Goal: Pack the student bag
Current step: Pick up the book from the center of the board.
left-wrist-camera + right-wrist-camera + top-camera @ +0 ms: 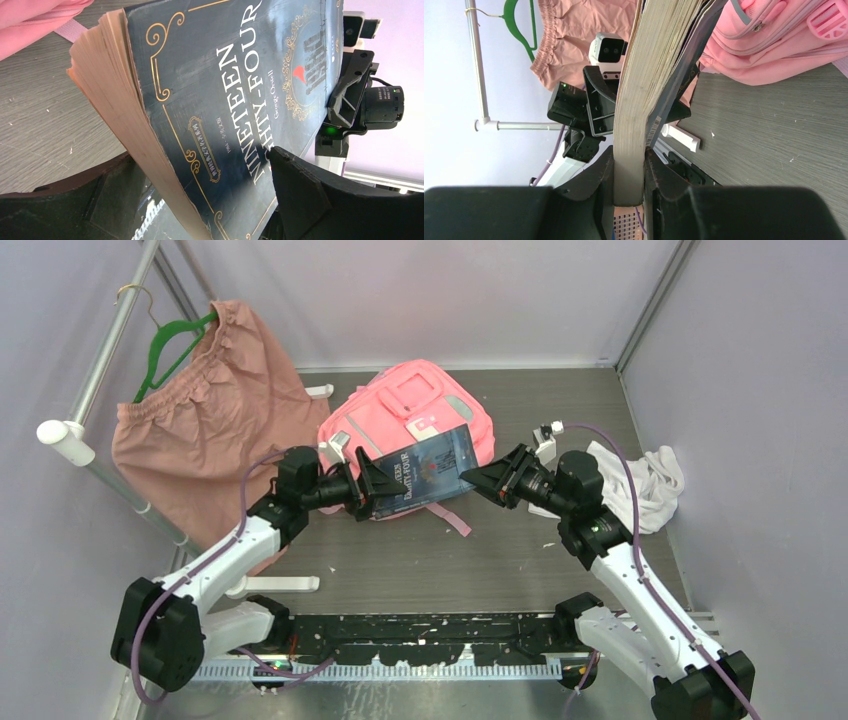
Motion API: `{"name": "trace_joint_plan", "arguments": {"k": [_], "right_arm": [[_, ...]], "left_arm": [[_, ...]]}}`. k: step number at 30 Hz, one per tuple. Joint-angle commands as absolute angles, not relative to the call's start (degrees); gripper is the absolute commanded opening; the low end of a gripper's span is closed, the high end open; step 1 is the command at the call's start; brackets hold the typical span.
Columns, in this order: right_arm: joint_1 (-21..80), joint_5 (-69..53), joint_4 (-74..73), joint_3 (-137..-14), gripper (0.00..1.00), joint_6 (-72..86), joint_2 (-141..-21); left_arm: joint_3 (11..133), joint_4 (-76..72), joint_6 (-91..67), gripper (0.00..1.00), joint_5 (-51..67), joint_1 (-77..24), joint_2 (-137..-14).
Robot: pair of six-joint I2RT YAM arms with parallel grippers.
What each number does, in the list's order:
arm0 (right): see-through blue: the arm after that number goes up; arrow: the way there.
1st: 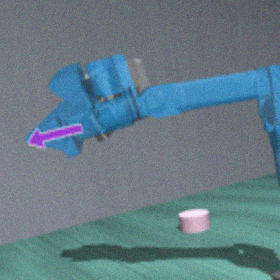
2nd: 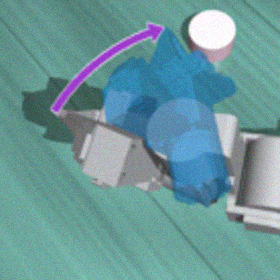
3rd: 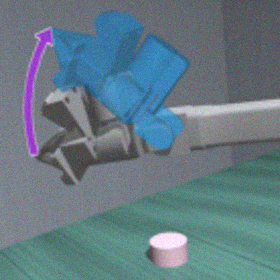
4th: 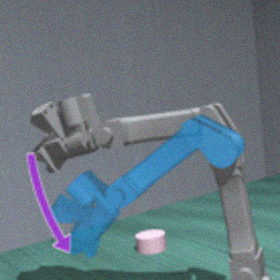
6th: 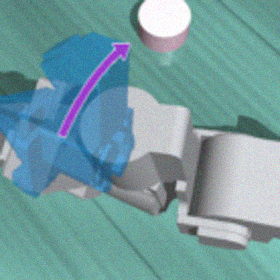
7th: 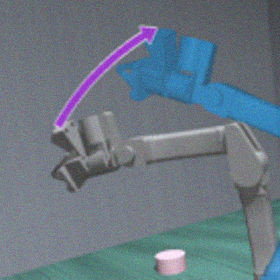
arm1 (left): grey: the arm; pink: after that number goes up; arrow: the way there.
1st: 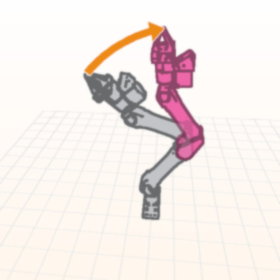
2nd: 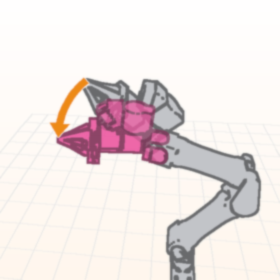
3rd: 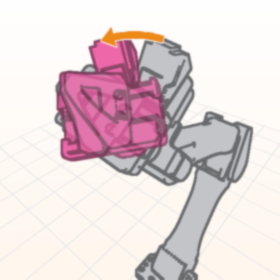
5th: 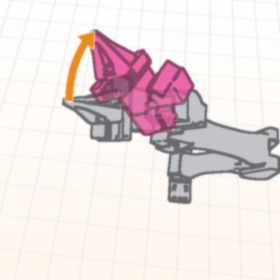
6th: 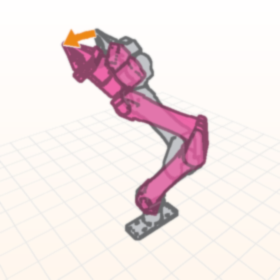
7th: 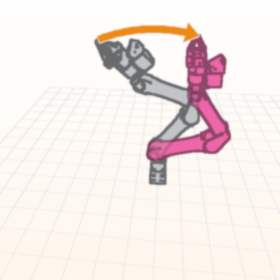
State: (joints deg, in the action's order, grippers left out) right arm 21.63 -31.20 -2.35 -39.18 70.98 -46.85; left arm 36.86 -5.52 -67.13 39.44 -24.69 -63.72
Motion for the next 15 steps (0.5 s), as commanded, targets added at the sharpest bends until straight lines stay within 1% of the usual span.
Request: {"name": "trace_joint_plan", "arguments": {"k": [1, 4, 11, 13, 15], "right_arm": [[22.15, -35.69, 7.36, -40.26, 0.01, 74.03, -44.68], [22.16, -36.03, 2.47, -41.92, 0.01, 71.4, -44.77], [22.2, -36.79, 0.71, -42.05, 0.01, 70.05, -44.66], [22.21, -36.9, 0.7, -41.83, 0.01, 69.98, -44.56], [22.15, -37.22, 0.86, -41.49, 0.01, 70.11, -44.69]], "left_arm": [[37.15, -12.37, -68.31, 0.9, 41.09, -24.87, -63.81], [37.56, -12.57, -68.19, 0.87, 41.07, -24.87, -63.81], [37.88, -13.27, -68.56, 0.66, 41.55, -24.87, -64.16], [37.88, -13.34, -68.66, 0.61, 41.57, -24.87, -64.24], [37.88, -13.44, -68.82, 0.59, 41.49, -24.87, -64.25]]}}
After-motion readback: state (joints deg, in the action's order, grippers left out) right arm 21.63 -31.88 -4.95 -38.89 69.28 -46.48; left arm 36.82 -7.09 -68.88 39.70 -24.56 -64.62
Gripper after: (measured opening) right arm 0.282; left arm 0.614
